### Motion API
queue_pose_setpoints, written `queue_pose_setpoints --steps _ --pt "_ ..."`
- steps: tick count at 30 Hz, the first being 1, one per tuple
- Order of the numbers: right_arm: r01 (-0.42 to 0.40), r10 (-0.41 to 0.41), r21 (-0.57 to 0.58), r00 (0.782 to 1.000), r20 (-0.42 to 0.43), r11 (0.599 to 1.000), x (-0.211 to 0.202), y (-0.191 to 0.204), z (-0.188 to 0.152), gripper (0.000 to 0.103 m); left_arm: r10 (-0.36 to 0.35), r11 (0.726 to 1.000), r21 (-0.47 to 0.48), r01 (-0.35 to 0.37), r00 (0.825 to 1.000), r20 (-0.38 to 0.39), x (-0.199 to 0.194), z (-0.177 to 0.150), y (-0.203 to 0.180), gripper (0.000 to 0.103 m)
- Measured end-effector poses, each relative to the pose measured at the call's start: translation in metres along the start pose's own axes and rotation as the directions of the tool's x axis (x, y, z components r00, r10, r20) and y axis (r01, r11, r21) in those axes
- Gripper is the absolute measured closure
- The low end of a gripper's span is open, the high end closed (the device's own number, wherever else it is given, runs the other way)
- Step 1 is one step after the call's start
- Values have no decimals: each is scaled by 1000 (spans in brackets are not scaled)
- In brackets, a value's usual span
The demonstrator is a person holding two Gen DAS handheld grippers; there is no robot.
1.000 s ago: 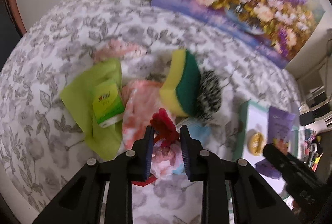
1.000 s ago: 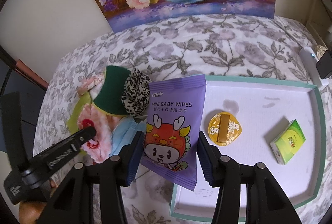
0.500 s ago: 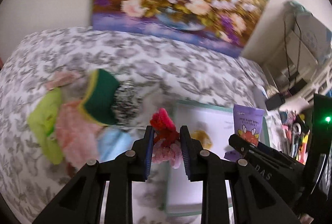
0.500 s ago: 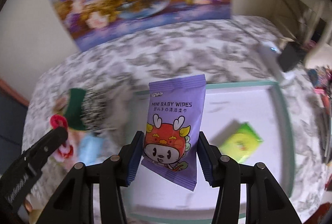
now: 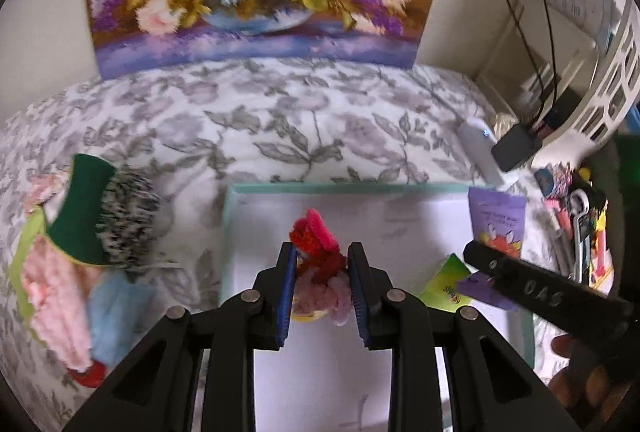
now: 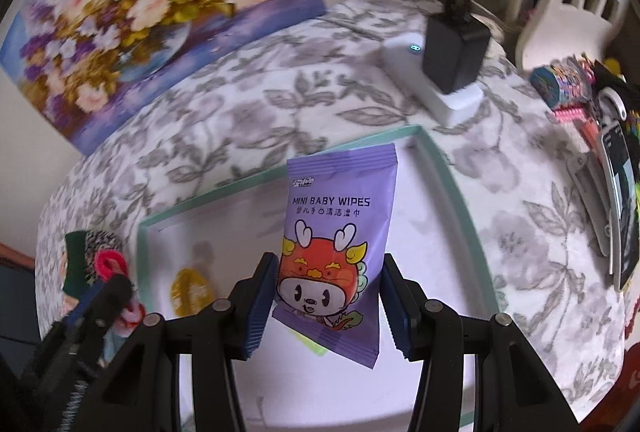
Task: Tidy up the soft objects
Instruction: 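Carry the wipes pack with the right tool while the left tool carries the red toy to the tray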
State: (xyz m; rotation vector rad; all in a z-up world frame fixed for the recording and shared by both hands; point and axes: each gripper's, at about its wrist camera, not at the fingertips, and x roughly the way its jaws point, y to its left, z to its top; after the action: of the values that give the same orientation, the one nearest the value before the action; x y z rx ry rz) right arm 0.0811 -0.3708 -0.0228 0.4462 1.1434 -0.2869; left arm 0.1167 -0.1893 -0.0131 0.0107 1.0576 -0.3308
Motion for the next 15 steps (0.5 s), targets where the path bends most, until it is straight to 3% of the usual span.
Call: queue_pose_setpoints --steps 6,12,14,15 --pt "49 -49 36 999 -13 998 13 -18 6 50 20 1000 20 -19 1000 -10 17 -3 -7 75" --pt "43 -42 62 999 -28 997 18 -27 8 50 20 1000 18 -19 1000 -5 16 -1 -5 74" --pt "42 -40 62 999 -27 997 18 -27 7 49 7 1000 13 -7 1000 -17 16 0 -4 58" --pt "42 -40 62 999 -24 997 17 -27 7 49 5 1000 5 -5 1000 -18 14 0 -3 43"
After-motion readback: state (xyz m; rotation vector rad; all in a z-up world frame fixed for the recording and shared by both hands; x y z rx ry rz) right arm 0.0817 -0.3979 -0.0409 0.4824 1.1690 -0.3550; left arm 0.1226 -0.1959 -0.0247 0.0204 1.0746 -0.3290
